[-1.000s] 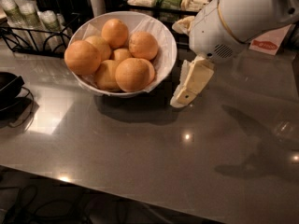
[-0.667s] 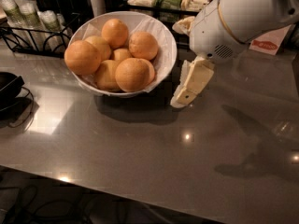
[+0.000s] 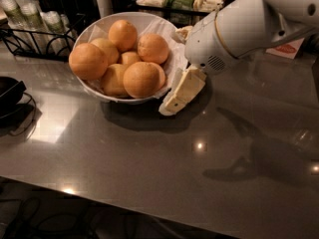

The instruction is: Pick orange from white bowl

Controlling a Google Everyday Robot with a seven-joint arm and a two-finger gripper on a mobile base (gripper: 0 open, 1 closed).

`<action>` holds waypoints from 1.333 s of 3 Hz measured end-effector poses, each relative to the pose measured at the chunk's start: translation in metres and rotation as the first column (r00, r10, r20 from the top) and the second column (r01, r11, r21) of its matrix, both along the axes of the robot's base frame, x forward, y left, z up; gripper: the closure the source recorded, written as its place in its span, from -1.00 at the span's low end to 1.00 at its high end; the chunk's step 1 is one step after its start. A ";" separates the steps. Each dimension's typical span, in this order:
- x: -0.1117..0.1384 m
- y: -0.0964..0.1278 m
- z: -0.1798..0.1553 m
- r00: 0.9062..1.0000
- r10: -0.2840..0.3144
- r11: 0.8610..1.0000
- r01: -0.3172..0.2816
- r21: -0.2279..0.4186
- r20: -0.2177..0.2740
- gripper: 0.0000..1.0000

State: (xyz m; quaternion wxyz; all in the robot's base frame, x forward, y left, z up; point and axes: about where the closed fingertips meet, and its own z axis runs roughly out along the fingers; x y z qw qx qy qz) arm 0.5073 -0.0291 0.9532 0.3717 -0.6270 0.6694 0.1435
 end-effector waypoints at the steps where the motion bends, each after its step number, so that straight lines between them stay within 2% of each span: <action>1: 0.010 0.018 0.000 1.000 -0.011 0.998 0.012 0.062 -0.019 -1.00; 2: 0.012 0.021 -0.001 1.000 -0.008 0.998 0.009 0.065 -0.017 -0.84; 3: 0.023 0.026 -0.007 1.000 -0.016 0.998 0.015 0.067 0.000 -1.00; 4: 0.027 0.032 -0.010 1.000 -0.008 0.998 0.008 0.060 0.003 -1.00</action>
Offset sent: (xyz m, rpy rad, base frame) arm 0.0086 0.0156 -0.0001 0.0533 0.0167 -0.0094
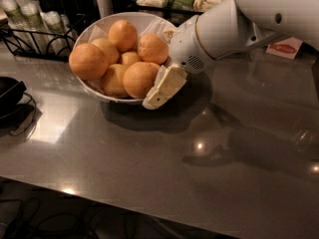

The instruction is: Pick orange from white bowl

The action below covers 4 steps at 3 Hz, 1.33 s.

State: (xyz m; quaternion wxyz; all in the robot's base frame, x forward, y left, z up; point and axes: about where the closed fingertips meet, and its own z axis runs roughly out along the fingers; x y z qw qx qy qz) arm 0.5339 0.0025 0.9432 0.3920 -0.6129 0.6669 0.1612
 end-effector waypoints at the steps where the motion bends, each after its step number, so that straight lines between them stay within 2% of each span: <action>1: 0.005 0.006 -0.005 1.000 0.006 1.000 -0.006 -0.001 -0.008 -0.76; 3: 0.011 0.010 -0.010 1.000 0.004 1.000 -0.004 0.006 -0.022 -0.68; 4: 0.014 0.018 -0.016 0.999 0.023 1.000 -0.023 0.010 -0.045 -0.60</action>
Offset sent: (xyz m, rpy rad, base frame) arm 0.0159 0.0060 -0.0144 0.0073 0.0289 -0.0088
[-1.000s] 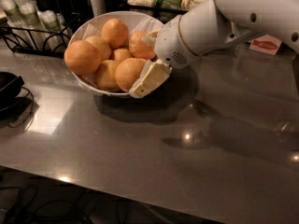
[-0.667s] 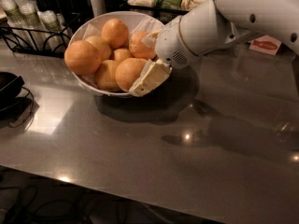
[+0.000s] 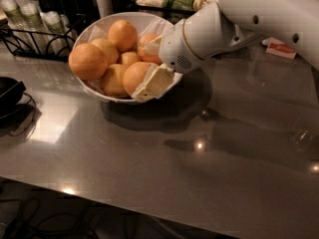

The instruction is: Pick orange from white bowl

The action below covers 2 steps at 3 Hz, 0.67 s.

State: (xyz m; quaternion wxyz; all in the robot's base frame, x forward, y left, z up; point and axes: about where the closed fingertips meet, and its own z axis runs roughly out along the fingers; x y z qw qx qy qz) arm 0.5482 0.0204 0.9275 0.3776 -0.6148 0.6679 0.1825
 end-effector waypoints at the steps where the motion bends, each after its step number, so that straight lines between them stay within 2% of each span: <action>1: 0.002 0.006 -0.012 0.999 0.019 1.000 -0.019 -0.003 -0.040 -0.60; 2: 0.003 0.010 -0.019 0.997 0.032 0.999 -0.033 -0.007 -0.066 -0.62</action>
Offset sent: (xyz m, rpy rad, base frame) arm 0.0074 0.0114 -0.0310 -0.0116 0.1049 0.0436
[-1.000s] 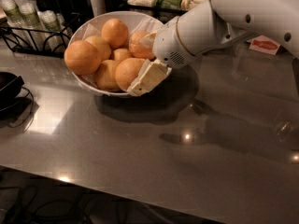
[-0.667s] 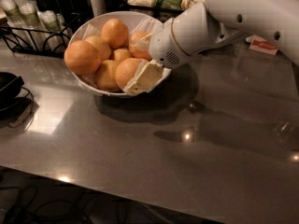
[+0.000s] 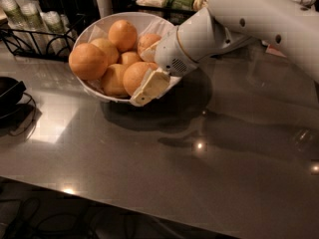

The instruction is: Pick orange from white bowl

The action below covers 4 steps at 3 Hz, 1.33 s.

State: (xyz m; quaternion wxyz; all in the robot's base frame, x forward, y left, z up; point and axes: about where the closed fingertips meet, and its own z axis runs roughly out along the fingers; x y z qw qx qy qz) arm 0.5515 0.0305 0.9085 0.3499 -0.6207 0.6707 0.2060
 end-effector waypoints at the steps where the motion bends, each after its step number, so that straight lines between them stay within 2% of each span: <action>1: 0.001 0.001 -0.006 1.000 0.009 1.000 -0.009 0.001 -0.023 -0.60; 2: 0.002 0.001 -0.009 0.999 0.017 1.000 -0.017 0.010 -0.034 -0.24; 4: 0.002 0.001 -0.009 0.999 0.017 1.000 -0.017 0.011 -0.035 0.70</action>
Offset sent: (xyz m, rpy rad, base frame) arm 0.0053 -0.0033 -0.0140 0.0232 0.0487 0.0192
